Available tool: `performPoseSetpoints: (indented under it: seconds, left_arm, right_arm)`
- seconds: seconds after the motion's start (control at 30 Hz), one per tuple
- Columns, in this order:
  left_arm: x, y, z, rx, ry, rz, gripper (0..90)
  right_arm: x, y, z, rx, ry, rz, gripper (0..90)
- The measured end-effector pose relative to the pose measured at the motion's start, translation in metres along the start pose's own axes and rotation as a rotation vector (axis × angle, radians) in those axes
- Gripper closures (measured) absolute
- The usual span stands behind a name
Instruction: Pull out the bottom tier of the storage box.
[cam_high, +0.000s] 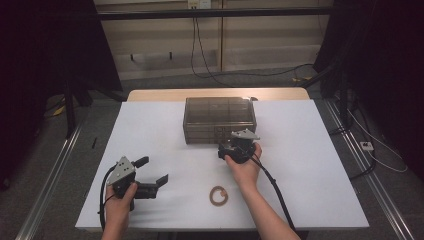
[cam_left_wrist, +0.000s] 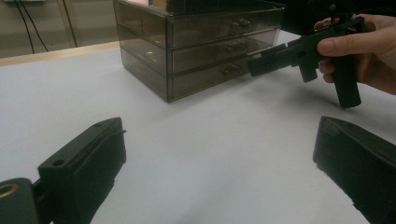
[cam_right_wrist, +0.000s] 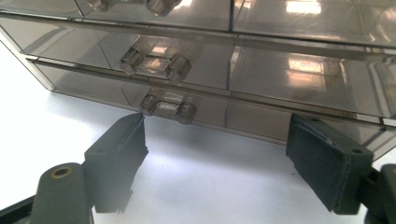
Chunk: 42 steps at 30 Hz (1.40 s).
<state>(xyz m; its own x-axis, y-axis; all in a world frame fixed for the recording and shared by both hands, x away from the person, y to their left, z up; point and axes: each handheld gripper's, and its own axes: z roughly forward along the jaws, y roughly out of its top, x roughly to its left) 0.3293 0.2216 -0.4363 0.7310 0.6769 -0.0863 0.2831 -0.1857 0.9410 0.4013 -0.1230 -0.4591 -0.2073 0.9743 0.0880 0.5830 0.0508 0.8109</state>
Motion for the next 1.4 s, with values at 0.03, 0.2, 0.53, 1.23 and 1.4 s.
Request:
performPoseSetpoints:
  seconds: [0.03, 0.2, 0.53, 1.23, 1.4]
  left_arm:
    - [0.000, 0.000, 0.000, 0.002, 0.000, 0.002, 2.7]
    - [-0.001, 0.000, 0.001, 0.005, -0.002, 0.002, 2.7]
    - [-0.001, 0.000, 0.001, 0.003, 0.000, 0.000, 2.7]
    - [0.000, 0.000, 0.001, 0.004, 0.000, 0.006, 2.7]
    - [-0.001, 0.000, 0.001, 0.002, 0.001, 0.002, 2.7]
  right_arm:
    - [0.000, 0.000, 0.000, 0.001, -0.002, 0.002, 19.5]
    - [-0.001, 0.001, 0.000, -0.001, -0.013, 0.015, 19.5]
    - [-0.001, 0.000, 0.000, 0.004, -0.024, 0.004, 19.2]
    - [0.012, -0.003, -0.005, -0.025, -0.072, -0.330, 31.6]
    - [0.017, -0.005, -0.007, -0.032, -0.111, -0.508, 36.1]
